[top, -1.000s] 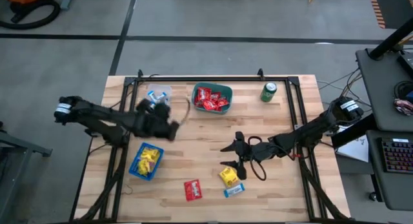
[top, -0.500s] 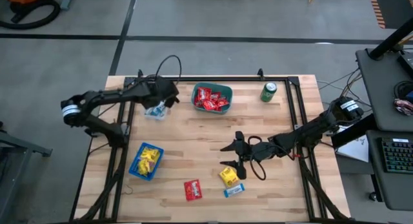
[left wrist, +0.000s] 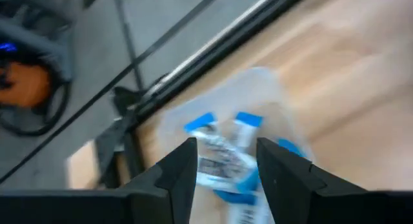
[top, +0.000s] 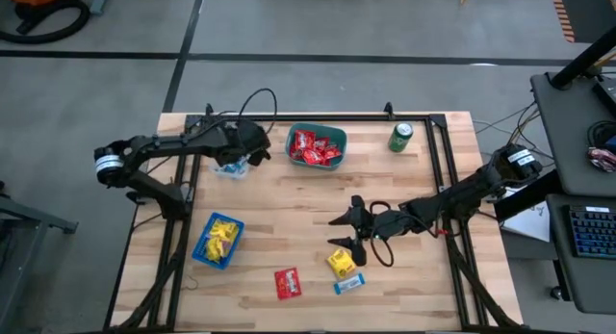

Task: Sort candy
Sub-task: Put the yellow candy into the blue basket

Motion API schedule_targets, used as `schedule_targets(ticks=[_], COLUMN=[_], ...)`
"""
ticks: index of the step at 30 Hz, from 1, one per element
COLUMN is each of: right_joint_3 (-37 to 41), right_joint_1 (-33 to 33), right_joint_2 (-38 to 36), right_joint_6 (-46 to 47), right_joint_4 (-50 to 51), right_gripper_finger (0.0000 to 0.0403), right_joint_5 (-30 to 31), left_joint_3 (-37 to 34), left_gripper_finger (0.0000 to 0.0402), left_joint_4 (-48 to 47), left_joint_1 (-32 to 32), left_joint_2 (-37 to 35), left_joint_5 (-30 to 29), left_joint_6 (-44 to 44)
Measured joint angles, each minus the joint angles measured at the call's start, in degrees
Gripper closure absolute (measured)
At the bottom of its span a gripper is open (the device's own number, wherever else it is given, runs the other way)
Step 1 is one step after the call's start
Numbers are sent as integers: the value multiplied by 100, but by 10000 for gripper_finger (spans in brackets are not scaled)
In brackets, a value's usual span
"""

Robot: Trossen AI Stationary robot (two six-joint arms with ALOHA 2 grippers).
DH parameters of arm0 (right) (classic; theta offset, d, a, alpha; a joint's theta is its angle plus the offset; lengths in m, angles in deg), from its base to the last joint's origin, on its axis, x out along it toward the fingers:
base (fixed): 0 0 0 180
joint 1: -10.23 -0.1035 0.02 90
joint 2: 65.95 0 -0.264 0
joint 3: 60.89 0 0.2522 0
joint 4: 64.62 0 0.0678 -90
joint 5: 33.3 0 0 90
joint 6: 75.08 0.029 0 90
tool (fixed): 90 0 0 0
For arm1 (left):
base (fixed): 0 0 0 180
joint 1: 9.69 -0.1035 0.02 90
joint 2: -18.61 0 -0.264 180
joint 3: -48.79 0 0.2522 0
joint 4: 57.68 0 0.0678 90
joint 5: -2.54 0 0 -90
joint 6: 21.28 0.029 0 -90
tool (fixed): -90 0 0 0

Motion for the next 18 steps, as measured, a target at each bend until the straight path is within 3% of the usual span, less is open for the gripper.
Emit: schedule_targets(ticks=[6,11,18], right_joint_3=[-189,-772,-1762], right_joint_1=[-2,-6,0], right_joint_2=[0,-98,-50], right_joint_6=[797,991,1296], right_joint_4=[709,1957,3973], right_gripper_finger=[167,179,188], right_joint_5=[-801,-824,-515], left_joint_3=[-2,-44,-114], left_gripper_finger=[259,268,274], left_joint_4=[214,1078,2734], left_joint_1=[1528,3298,5314], left_joint_2=[-349,-373,-101], left_joint_5=[399,386,-484], left_joint_6=[-703,-965,-972])
